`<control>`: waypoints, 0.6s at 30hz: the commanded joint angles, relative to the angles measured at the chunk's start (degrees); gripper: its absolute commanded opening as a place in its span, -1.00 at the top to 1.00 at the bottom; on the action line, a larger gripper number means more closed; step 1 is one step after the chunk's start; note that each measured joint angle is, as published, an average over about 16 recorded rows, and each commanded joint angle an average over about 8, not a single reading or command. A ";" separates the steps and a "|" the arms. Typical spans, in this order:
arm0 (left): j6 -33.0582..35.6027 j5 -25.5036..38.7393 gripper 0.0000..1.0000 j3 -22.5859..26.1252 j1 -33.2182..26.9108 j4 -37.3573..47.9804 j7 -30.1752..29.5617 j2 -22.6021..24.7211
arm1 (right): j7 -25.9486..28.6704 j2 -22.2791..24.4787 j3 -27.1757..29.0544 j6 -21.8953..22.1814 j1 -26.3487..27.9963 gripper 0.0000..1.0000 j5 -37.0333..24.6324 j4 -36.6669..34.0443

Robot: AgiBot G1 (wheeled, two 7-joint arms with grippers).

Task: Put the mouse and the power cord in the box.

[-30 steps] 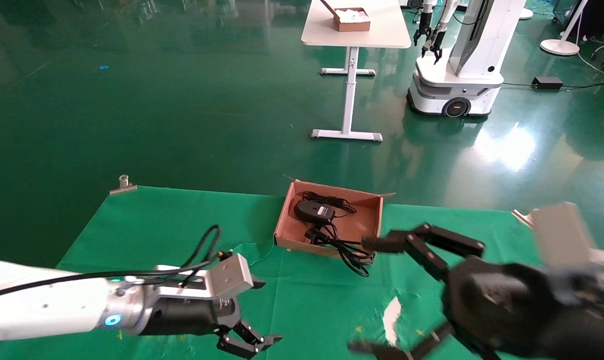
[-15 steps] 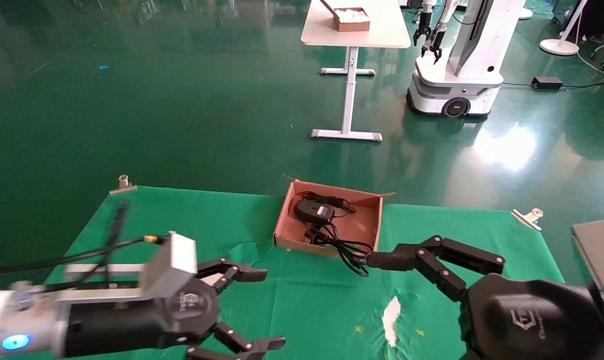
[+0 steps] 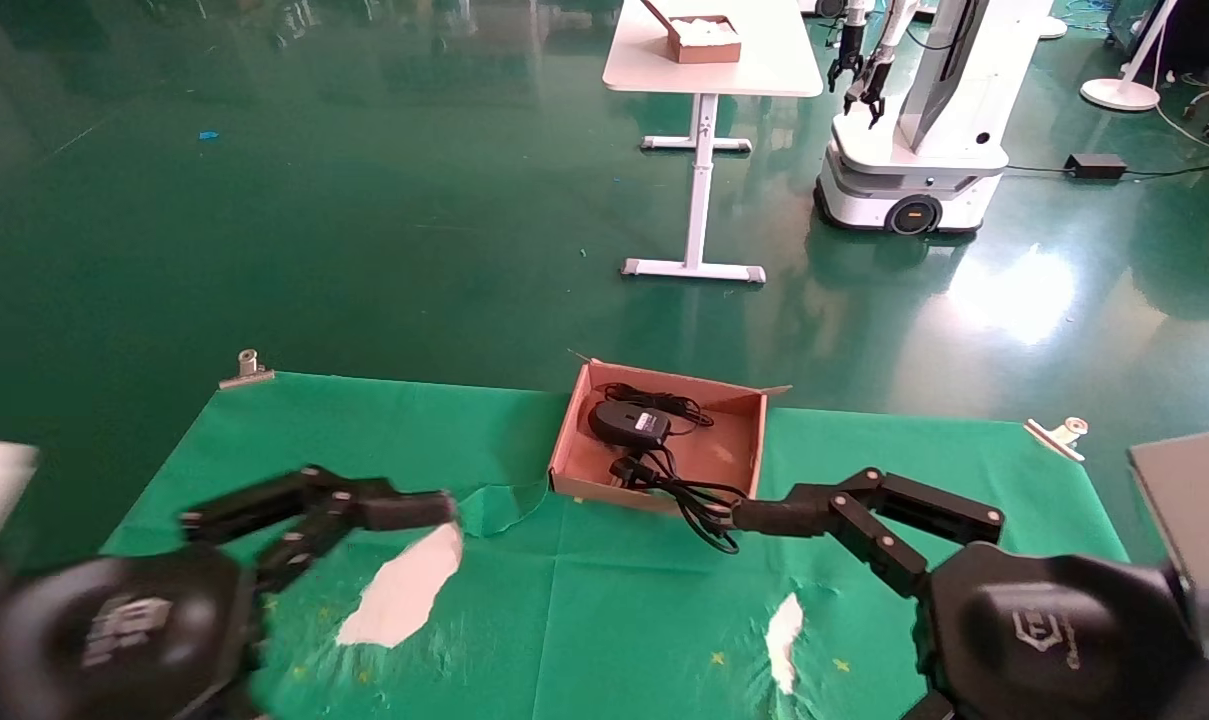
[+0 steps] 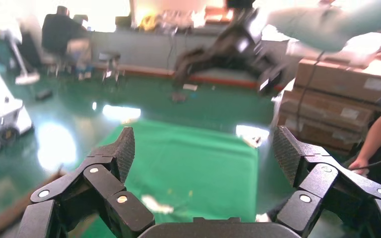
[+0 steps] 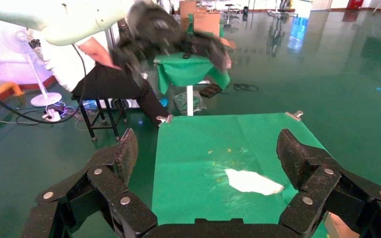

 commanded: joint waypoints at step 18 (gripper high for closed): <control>0.97 -1.44 -1.00 -1.42 0.77 -0.47 0.39 -0.65 | -0.01 0.01 -0.02 -0.02 -0.01 -1.00 -0.01 -0.02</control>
